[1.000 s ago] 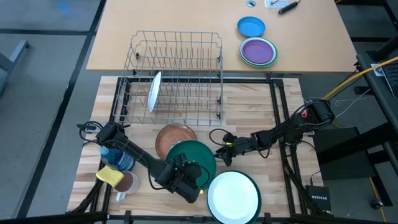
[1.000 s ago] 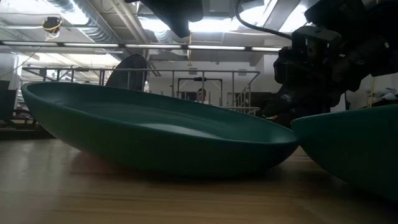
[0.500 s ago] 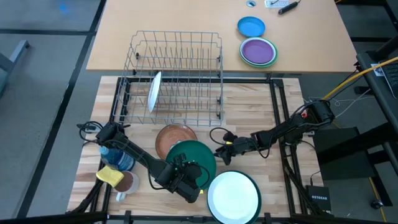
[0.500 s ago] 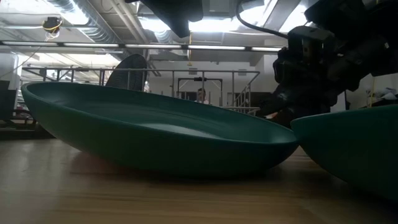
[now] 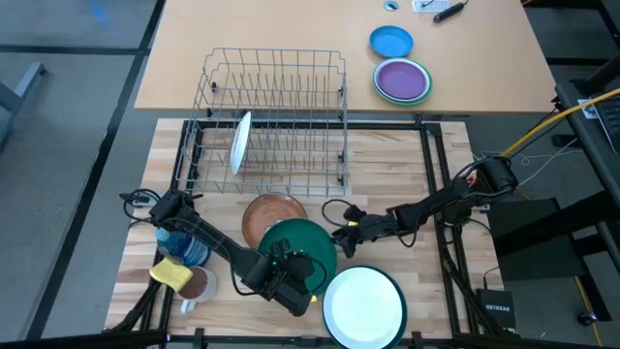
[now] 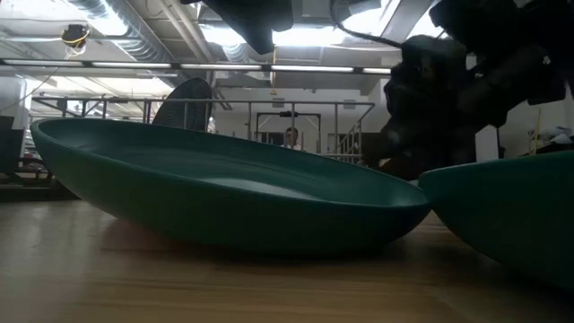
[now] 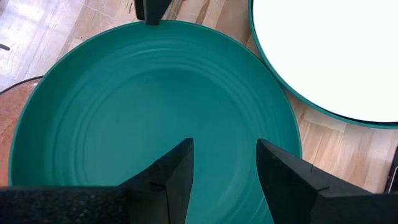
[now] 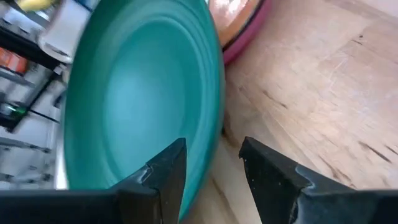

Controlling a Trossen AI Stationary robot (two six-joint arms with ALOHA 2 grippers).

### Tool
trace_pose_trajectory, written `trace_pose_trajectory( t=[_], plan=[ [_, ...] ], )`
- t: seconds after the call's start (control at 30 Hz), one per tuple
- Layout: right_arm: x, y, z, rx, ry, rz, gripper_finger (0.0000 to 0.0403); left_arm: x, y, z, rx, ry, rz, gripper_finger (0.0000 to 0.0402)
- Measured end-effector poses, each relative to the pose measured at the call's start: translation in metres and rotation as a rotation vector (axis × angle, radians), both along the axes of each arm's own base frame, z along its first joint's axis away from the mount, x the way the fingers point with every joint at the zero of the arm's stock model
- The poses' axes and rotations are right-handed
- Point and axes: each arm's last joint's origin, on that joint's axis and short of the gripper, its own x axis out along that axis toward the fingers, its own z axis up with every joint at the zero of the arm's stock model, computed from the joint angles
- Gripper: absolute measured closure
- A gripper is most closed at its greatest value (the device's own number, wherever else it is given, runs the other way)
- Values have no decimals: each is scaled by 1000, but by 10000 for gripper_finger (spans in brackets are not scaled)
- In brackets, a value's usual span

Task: Sort dishes
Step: Put the top green plate on the dish rack

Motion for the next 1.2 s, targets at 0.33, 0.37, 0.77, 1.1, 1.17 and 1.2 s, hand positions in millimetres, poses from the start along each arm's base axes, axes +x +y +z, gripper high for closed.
trace_pose_trajectory(
  t=[0.33, 0.37, 0.77, 1.1, 1.17, 1.2],
  plan=[
    [13, 4, -22, -23, 93, 9, 240, 0, 0, 0, -1, -1, 0, 240],
    [14, 4, -23, -22, 95, 12, 240, 0, 0, 0, -1, -1, 0, 240],
    [15, 4, -23, -31, 84, 16, 336, 0, 0, 1, 2, -5, 5, 240],
    [22, 4, -7, -29, -49, 51, 376, 1, 3, 1, -12, -14, 41, 240],
    [21, 4, -5, -38, -54, 65, 374, 3, 4, 5, -22, -27, 54, 240],
    [21, 2, -4, -46, -60, 65, 375, 4, 5, 8, -26, -35, 52, 240]
  ],
)
